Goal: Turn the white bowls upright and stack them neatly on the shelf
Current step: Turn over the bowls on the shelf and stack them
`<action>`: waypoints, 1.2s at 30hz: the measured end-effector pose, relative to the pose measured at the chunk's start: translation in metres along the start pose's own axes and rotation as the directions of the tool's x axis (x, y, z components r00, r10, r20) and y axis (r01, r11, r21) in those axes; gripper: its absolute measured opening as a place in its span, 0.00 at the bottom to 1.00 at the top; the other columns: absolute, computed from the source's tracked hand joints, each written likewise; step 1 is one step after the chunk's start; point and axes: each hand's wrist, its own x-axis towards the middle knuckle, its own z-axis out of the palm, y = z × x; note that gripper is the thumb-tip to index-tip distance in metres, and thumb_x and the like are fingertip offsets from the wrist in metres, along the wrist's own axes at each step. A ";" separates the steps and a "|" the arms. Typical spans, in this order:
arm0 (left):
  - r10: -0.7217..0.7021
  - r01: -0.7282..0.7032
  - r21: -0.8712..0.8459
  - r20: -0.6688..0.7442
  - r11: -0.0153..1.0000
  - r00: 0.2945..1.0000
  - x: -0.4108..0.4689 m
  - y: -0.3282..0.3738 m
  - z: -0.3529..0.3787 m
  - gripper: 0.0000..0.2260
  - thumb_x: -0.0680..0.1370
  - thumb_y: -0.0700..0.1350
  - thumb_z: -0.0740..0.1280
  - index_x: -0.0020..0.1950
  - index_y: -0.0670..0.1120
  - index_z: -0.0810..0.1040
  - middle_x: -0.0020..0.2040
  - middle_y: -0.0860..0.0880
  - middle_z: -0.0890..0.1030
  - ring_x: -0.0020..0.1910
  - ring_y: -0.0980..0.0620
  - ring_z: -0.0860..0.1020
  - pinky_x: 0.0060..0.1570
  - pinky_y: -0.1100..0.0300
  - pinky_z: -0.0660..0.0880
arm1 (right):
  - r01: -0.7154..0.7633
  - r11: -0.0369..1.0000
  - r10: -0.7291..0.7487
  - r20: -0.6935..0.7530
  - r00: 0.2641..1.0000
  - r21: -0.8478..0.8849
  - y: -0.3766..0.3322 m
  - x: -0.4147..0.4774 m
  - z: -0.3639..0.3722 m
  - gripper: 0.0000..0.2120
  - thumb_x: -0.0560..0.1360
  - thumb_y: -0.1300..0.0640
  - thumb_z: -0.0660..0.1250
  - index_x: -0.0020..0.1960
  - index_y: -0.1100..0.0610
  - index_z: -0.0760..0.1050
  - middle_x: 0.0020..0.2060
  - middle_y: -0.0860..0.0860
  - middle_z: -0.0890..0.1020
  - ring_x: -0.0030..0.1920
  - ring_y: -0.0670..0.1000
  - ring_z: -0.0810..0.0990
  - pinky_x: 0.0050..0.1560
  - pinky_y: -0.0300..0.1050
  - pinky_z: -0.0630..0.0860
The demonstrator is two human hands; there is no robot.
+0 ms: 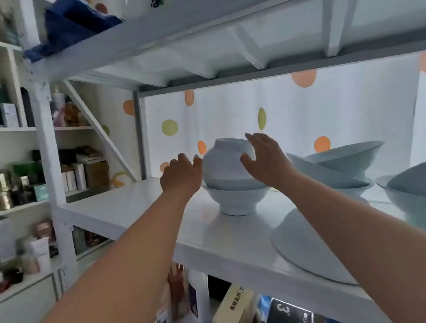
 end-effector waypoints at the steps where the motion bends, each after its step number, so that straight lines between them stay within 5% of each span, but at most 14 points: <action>1: -0.036 0.039 -0.055 0.052 0.998 0.998 0.008 -0.005 0.001 0.24 0.81 0.56 0.49 0.68 0.42 0.68 0.64 0.41 0.75 0.63 0.40 0.73 0.56 0.52 0.69 | -0.048 0.998 0.048 0.004 0.999 0.029 -0.003 0.006 0.006 0.28 0.76 0.52 0.61 0.73 0.58 0.60 0.72 0.57 0.65 0.73 0.56 0.61 0.71 0.52 0.61; 7: -0.132 0.203 -0.244 0.276 0.948 0.952 0.051 -0.028 0.021 0.22 0.78 0.57 0.51 0.50 0.40 0.74 0.49 0.41 0.80 0.43 0.42 0.76 0.45 0.55 0.72 | -0.292 0.954 0.289 0.055 0.956 0.063 -0.014 0.029 0.025 0.31 0.74 0.45 0.64 0.73 0.54 0.60 0.68 0.58 0.69 0.69 0.58 0.67 0.65 0.49 0.65; 10: -0.151 0.451 -0.467 0.549 0.761 0.822 0.055 -0.027 0.024 0.20 0.78 0.57 0.56 0.50 0.41 0.73 0.44 0.44 0.79 0.34 0.48 0.74 0.33 0.61 0.69 | -0.367 0.926 0.362 0.068 0.930 0.083 -0.016 0.039 0.029 0.32 0.73 0.42 0.65 0.72 0.53 0.61 0.65 0.57 0.72 0.66 0.58 0.70 0.59 0.47 0.67; 12: -0.106 0.494 -0.523 0.605 0.695 0.789 0.058 -0.028 0.030 0.15 0.77 0.55 0.59 0.44 0.42 0.71 0.37 0.47 0.74 0.30 0.51 0.69 0.30 0.63 0.63 | -0.392 0.916 0.384 0.093 0.919 0.092 -0.016 0.044 0.033 0.30 0.73 0.41 0.65 0.70 0.54 0.64 0.62 0.56 0.75 0.62 0.57 0.73 0.52 0.45 0.67; 15: -0.072 0.487 -0.584 0.590 0.650 0.804 0.064 -0.032 0.037 0.13 0.75 0.52 0.62 0.38 0.44 0.67 0.34 0.48 0.67 0.28 0.52 0.62 0.29 0.63 0.58 | -0.396 0.911 0.388 0.084 0.918 0.112 -0.015 0.049 0.038 0.27 0.72 0.40 0.66 0.65 0.54 0.68 0.55 0.53 0.77 0.55 0.56 0.75 0.49 0.44 0.68; 23: -0.059 0.450 -0.654 0.528 0.608 0.847 0.074 -0.025 0.047 0.16 0.77 0.53 0.62 0.57 0.43 0.71 0.47 0.47 0.69 0.39 0.49 0.68 0.34 0.59 0.63 | -0.402 0.892 0.409 0.005 0.912 0.206 -0.014 0.049 0.038 0.21 0.72 0.42 0.67 0.54 0.57 0.73 0.47 0.52 0.74 0.47 0.54 0.73 0.46 0.45 0.69; 27: -0.102 0.425 -0.703 0.453 0.571 0.886 0.081 -0.012 0.045 0.29 0.77 0.56 0.64 0.70 0.38 0.66 0.63 0.43 0.73 0.56 0.44 0.74 0.50 0.56 0.70 | -0.426 0.857 0.450 -0.019 0.893 0.291 -0.011 0.048 0.038 0.21 0.72 0.41 0.67 0.55 0.57 0.73 0.47 0.51 0.76 0.47 0.54 0.74 0.46 0.45 0.70; 33: -0.051 0.373 -0.843 0.384 0.388 0.922 0.095 0.019 0.027 0.21 0.78 0.47 0.66 0.65 0.36 0.69 0.57 0.41 0.76 0.48 0.46 0.77 0.42 0.57 0.78 | -0.455 0.698 0.559 -0.022 0.829 0.554 -0.005 0.045 0.045 0.20 0.69 0.39 0.69 0.45 0.56 0.74 0.41 0.50 0.77 0.44 0.53 0.75 0.44 0.46 0.70; 36: 0.004 0.265 -0.844 0.301 0.466 0.954 0.098 0.033 0.020 0.13 0.79 0.47 0.63 0.57 0.38 0.74 0.48 0.44 0.76 0.47 0.46 0.75 0.43 0.57 0.73 | -0.460 0.641 0.576 0.011 0.817 0.614 0.000 0.045 0.045 0.20 0.64 0.38 0.71 0.38 0.54 0.71 0.35 0.49 0.75 0.41 0.54 0.74 0.44 0.47 0.72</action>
